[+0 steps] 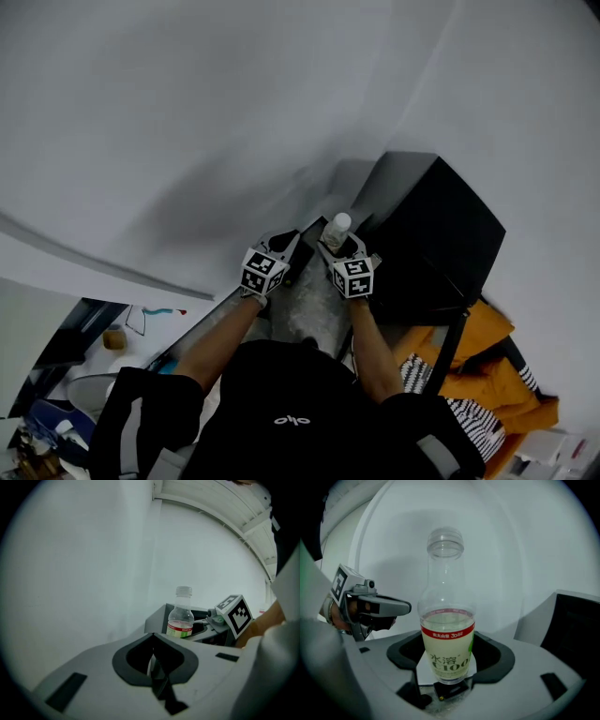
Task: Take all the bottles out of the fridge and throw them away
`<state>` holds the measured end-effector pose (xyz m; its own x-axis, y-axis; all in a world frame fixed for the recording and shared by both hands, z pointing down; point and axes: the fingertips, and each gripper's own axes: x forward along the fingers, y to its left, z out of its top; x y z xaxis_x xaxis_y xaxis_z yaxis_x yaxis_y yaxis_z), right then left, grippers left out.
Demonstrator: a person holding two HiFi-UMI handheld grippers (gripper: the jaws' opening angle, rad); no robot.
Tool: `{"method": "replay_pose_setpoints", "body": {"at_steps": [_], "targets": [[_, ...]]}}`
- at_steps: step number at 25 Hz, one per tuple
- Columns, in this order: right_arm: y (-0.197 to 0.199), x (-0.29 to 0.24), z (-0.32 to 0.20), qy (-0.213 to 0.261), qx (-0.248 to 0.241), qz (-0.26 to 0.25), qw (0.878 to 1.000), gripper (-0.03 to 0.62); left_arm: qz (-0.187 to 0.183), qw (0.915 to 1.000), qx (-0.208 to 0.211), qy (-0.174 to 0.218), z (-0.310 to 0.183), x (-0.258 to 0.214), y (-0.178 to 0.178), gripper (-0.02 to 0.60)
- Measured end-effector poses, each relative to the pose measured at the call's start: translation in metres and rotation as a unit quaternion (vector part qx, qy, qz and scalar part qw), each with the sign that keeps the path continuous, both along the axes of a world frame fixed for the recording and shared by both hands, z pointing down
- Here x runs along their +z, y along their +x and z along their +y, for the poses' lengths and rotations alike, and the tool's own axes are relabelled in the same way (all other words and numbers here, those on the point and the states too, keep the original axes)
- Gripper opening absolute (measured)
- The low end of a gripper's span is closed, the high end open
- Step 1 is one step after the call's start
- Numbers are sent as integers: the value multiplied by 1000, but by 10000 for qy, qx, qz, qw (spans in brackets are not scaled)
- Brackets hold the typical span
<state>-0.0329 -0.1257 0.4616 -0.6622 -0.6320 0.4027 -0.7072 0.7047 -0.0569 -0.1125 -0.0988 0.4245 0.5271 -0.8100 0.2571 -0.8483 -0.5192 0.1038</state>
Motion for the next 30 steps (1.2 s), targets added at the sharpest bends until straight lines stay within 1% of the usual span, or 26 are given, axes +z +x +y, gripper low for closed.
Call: {"method": "replay_pose_setpoints", "body": {"at_steps": [4,7,10,14,20,25,30], "targets": [[-21,5,1,-47,-165,21,9999,318,-4,9999,-103,-53,1,7,-18,6],[-30,14,4,-152,-214,39,9996,318,29,9998,-94,-168,5,18,-23,6],[-36,24,-3,-220,-235,57,9995,318,45,9996,-58,-279,-1,31,-27,6],[-39,43,-14,-322,-213,61,9992,318,60,9991,12,-425,-9,53,-27,6],[-38,78,-35,-478,-103,64,9988,318,49,9979,244,-598,-27,88,-25,6],[-42,115,-60,-501,-79,72,9987,318,138,9962,327,-790,-48,138,-26,6],[-45,178,-75,-624,118,0,9980,318,157,9931,446,-1073,-58,214,-29,6]]}}
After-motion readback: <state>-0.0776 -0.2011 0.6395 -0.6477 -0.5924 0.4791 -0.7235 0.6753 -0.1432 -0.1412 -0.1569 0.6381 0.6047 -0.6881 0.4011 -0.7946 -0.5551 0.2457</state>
